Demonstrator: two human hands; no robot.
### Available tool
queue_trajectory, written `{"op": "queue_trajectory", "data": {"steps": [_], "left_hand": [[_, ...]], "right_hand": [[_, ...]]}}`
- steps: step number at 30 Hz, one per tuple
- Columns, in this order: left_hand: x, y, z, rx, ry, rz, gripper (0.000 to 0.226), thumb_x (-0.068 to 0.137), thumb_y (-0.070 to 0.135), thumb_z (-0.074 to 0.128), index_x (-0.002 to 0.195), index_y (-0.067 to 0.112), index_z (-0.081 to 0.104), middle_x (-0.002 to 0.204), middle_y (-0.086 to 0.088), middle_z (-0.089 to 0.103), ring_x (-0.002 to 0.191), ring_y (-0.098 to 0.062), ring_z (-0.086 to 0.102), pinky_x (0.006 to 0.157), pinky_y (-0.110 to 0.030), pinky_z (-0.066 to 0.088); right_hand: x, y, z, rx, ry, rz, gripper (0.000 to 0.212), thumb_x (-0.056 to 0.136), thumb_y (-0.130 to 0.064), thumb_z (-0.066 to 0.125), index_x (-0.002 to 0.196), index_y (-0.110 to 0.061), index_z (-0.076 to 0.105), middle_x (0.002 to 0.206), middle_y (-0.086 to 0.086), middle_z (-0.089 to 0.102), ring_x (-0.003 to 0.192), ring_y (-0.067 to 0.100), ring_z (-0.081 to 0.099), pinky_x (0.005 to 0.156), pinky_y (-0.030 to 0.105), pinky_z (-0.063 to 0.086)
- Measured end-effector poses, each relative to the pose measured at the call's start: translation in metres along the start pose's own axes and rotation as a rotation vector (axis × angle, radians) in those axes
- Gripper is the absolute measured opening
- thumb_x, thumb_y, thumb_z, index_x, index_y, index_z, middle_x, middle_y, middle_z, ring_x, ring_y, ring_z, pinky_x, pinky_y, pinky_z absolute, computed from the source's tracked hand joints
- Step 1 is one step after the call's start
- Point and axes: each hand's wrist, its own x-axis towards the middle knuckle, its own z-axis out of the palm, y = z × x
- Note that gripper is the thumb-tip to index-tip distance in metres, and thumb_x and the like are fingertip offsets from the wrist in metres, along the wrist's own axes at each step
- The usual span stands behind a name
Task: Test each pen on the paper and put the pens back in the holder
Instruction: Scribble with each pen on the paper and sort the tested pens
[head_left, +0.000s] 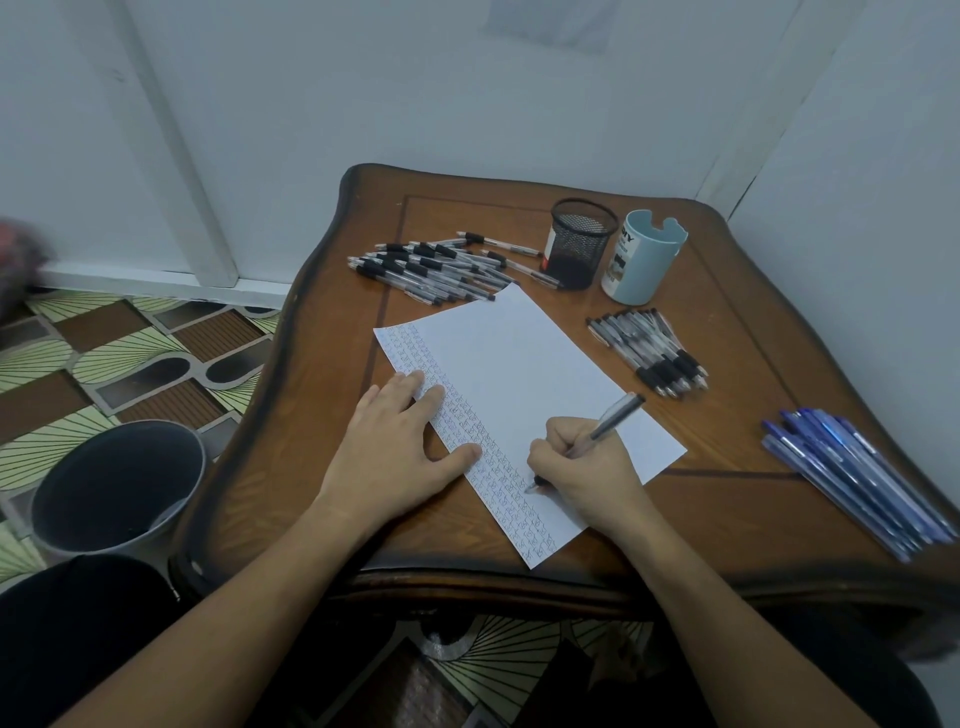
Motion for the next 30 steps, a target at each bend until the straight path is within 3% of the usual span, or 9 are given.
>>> {"op": "queue_trajectory", "data": {"steps": [4,9,14,18,23,26,30], "left_hand": [[-0.0003,0.0008,-0.0002,-0.003,0.005,-0.001,0.095,0.07,0.082,0.02,0.144,0.025,0.04,0.156,-0.001,0.028,0.144,-0.016,0.019,0.117,-0.034,0.004],[-0.0006,0.0008,-0.0002,-0.012,0.004,-0.002,0.096,0.069,0.082,0.021,0.144,0.025,0.04,0.156,-0.001,0.028,0.145,-0.017,0.019,0.117,-0.034,0.004],[-0.0005,0.0004,-0.0001,-0.007,0.006,-0.004,0.096,0.069,0.082,0.02,0.145,0.026,0.039,0.156,0.0,0.027,0.145,-0.015,0.017,0.115,-0.031,0.001],[-0.0001,0.001,-0.0001,-0.017,0.009,-0.004,0.096,0.07,0.082,0.02,0.145,0.026,0.039,0.157,0.0,0.026,0.145,-0.015,0.018,0.115,-0.032,0.0],[0.0007,-0.0003,0.0008,0.009,0.0,-0.007,0.096,0.069,0.083,0.017,0.146,0.028,0.035,0.158,0.002,0.023,0.145,-0.014,0.015,0.111,-0.029,-0.005],[0.0002,-0.0005,0.0009,0.005,-0.002,-0.004,0.095,0.07,0.083,0.018,0.146,0.028,0.035,0.158,0.002,0.023,0.145,-0.014,0.015,0.111,-0.029,-0.005],[0.0005,0.0,0.0006,-0.009,0.004,-0.002,0.095,0.071,0.083,0.021,0.146,0.027,0.037,0.157,0.001,0.025,0.145,-0.015,0.016,0.112,-0.03,-0.003]], "right_hand": [[-0.0008,-0.0008,0.0012,0.017,0.006,-0.012,0.052,0.08,-0.002,0.062,0.051,-0.023,0.024,0.054,-0.005,0.022,0.05,0.009,0.029,0.048,0.021,0.038],[-0.0016,-0.0025,-0.001,0.002,-0.03,0.008,0.04,0.071,-0.016,0.058,0.051,-0.022,0.024,0.054,-0.002,0.022,0.052,0.013,0.031,0.049,0.024,0.034],[0.0001,-0.0005,-0.0001,0.056,0.023,0.007,0.045,0.077,-0.008,0.061,0.051,-0.02,0.026,0.056,0.004,0.022,0.05,0.012,0.036,0.047,0.022,0.04],[0.0,0.0008,-0.0005,0.044,0.021,0.001,0.055,0.084,0.004,0.059,0.05,-0.022,0.025,0.053,-0.003,0.022,0.047,0.006,0.033,0.046,0.018,0.038],[0.001,0.0012,-0.0002,0.002,0.028,-0.032,0.049,0.08,-0.007,0.063,0.05,-0.022,0.026,0.052,-0.003,0.025,0.05,0.012,0.035,0.05,0.024,0.034],[0.0023,0.0024,-0.0028,0.035,0.059,-0.014,0.053,0.084,0.001,0.061,0.048,-0.021,0.028,0.054,0.003,0.026,0.053,0.017,0.038,0.047,0.023,0.038],[0.001,0.0018,-0.002,0.031,0.04,-0.015,0.054,0.084,0.002,0.061,0.049,-0.023,0.028,0.052,-0.002,0.025,0.047,0.007,0.033,0.046,0.017,0.034]]}}
